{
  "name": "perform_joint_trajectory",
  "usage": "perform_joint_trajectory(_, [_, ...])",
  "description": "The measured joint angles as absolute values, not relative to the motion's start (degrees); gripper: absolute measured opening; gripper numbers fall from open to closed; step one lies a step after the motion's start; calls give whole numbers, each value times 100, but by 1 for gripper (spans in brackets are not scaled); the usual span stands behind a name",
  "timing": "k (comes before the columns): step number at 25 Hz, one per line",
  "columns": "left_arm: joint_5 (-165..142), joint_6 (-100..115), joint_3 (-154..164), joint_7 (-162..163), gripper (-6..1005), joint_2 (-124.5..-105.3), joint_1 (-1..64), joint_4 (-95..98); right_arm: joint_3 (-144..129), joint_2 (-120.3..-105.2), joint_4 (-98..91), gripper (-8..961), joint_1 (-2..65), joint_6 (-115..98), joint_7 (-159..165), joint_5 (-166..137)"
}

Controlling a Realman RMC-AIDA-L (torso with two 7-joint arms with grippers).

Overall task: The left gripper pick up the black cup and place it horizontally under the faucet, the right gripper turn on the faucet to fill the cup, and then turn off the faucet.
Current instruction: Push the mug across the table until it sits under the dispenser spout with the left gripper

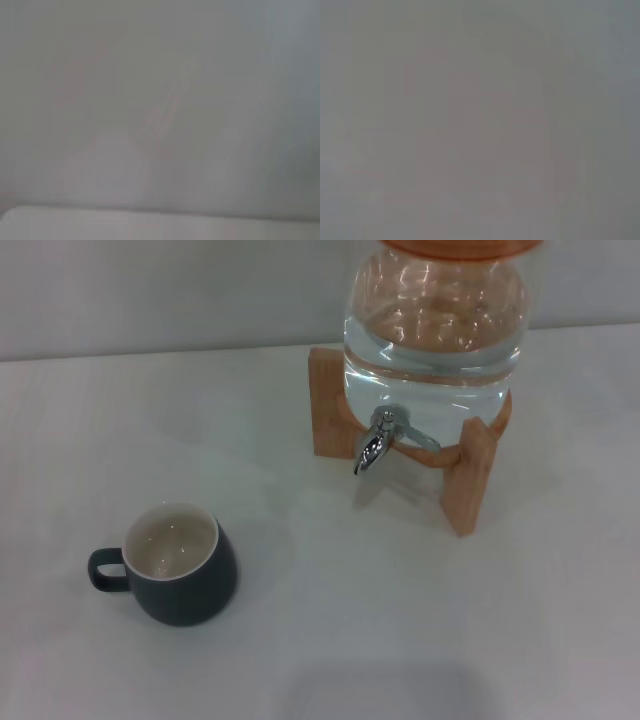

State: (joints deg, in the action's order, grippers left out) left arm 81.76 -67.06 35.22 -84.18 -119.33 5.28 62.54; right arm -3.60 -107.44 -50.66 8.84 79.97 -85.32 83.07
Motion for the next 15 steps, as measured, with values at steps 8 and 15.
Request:
perform_joint_trajectory(8, [8086,-6731,3529,-8385,862,-11933,369,6231,-360,-10715,-4810,844,939,7933,-8679,8319])
perform_joint_trajectory(15, [7582,-6667,3611,-8436,862,-11943,792,5693,-360,-10719,-4676,844,964,7915,-8730,8320])
